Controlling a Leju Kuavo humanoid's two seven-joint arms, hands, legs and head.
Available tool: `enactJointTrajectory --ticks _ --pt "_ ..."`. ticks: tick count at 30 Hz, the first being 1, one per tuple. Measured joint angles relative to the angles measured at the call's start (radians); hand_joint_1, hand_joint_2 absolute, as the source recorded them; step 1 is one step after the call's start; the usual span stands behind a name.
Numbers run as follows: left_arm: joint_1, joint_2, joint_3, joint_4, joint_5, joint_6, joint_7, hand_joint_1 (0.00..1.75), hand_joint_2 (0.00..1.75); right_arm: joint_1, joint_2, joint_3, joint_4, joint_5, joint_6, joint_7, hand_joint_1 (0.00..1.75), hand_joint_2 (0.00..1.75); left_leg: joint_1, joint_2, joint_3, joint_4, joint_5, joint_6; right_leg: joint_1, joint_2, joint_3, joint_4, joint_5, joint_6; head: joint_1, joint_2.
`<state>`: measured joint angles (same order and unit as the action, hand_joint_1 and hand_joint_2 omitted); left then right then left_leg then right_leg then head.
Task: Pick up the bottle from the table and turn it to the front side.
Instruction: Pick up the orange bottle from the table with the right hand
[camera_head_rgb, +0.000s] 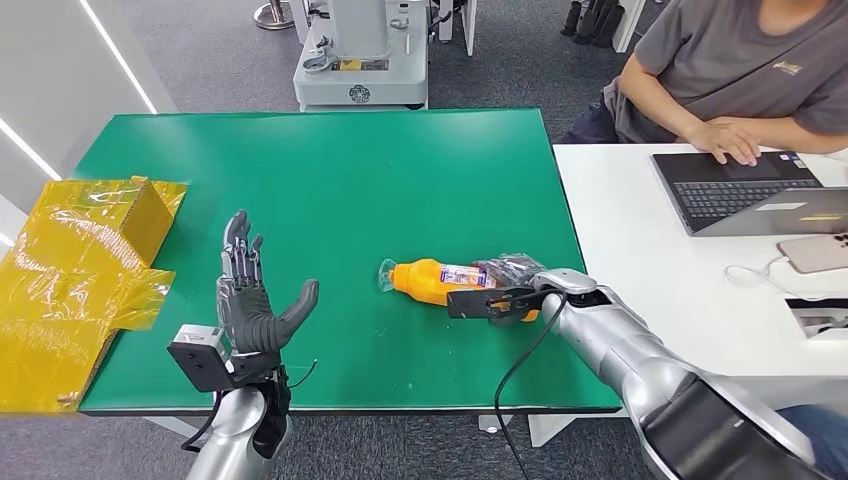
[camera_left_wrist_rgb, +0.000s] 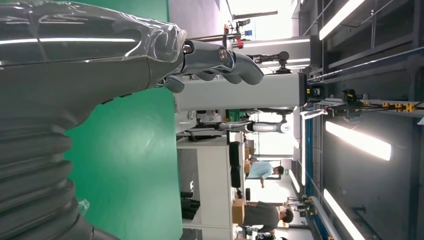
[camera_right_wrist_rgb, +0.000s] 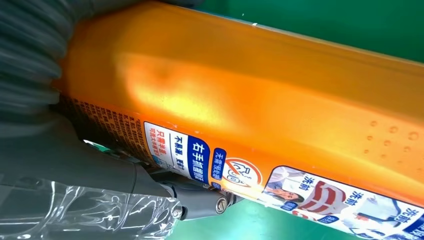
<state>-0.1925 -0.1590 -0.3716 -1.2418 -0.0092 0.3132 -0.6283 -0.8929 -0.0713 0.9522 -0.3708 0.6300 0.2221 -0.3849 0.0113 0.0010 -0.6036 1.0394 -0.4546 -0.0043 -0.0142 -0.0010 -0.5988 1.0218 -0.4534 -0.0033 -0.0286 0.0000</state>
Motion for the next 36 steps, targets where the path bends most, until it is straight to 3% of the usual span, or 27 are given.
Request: enactJointTrajectory --ticks 9,19,27,36 --pt "-0.004 0.001 0.0 0.008 0.002 -0.005 -0.006 0.0 1.75 0.009 0.0 0.0 0.0 0.004 -0.06 -0.011 1.75 1.75 0.0 0.0 0.0 0.0 0.0 0.0 0.0 0.0 0.0 0.0 0.0 0.0 0.0 0.0" --pt "-0.002 0.004 0.0 0.014 0.003 0.001 -0.022 0.0 1.75 0.03 0.007 -0.037 -0.015 0.0 -0.245 -0.042 1.75 1.75 0.0 -0.001 -0.004 0.0 0.0 0.0 0.0 0.0 -0.003 0.001 0.0 0.0 0.0 0.0" --pt "0.017 0.004 0.0 0.013 -0.019 0.003 -0.024 0.0 1.75 0.11 0.032 -0.231 -0.188 -0.058 -0.623 -0.086 1.75 1.75 0.0 -0.002 -0.006 0.0 0.0 0.0 0.0 -0.002 -0.005 0.001 -0.001 0.0 0.0 0.0" --pt "0.021 0.004 0.0 0.013 -0.035 -0.014 -0.024 0.0 1.75 0.288 0.02 -0.41 -0.505 -0.049 -0.728 -0.113 1.75 1.75 0.0 -0.002 -0.006 0.0 0.0 0.0 0.0 -0.002 -0.005 0.0 -0.001 0.0 0.0 0.0"
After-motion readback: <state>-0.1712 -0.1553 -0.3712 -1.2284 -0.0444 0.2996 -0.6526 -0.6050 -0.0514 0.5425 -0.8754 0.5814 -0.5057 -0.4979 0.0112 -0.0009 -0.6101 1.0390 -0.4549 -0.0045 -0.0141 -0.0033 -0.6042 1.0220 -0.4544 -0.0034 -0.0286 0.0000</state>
